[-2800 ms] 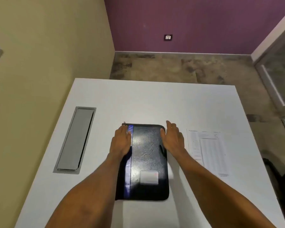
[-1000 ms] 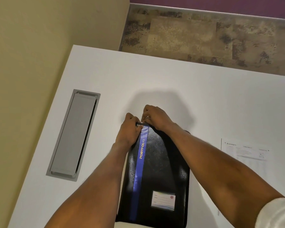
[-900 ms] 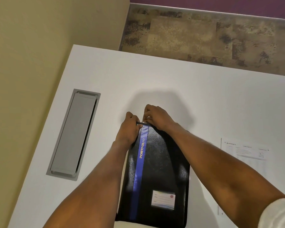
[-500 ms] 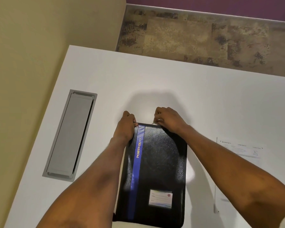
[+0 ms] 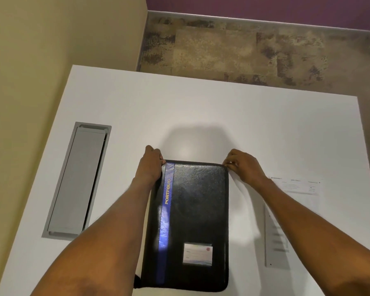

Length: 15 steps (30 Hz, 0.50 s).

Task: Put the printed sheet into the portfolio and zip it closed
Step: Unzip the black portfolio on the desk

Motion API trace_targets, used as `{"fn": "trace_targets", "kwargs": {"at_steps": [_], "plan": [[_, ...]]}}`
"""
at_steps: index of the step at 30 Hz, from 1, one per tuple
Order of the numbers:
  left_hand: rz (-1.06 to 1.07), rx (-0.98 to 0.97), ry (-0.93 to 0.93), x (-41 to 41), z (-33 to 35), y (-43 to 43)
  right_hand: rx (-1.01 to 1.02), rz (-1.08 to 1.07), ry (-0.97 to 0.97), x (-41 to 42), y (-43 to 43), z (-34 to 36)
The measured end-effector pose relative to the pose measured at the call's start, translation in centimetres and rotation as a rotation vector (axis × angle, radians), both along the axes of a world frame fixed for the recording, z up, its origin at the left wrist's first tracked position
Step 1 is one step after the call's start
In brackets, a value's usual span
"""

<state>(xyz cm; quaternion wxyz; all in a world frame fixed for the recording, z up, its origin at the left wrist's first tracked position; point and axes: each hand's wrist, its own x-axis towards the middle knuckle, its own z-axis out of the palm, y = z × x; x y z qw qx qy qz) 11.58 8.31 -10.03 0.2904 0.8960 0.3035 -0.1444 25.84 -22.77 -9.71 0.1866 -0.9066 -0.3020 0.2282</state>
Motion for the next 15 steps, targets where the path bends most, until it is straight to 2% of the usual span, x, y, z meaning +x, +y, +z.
{"fn": "trace_targets", "kwargs": {"at_steps": [5,9,12,15], "plan": [[-0.033,0.129,0.05,0.5,0.5,-0.8,0.022,-0.184,0.028,-3.2,-3.3,-1.0],[-0.268,0.418,0.051,1.8,1.6,-3.8,0.103,-0.286,0.021,-5.9,-3.4,-1.4],[-0.48,0.337,-0.076,3.5,2.1,-8.3,0.114,-0.349,0.009,-6.6,-2.6,-1.3],[-0.514,0.144,-0.12,4.7,1.8,-11.9,0.108,-0.366,0.006,-6.6,-2.0,-1.1]]}}
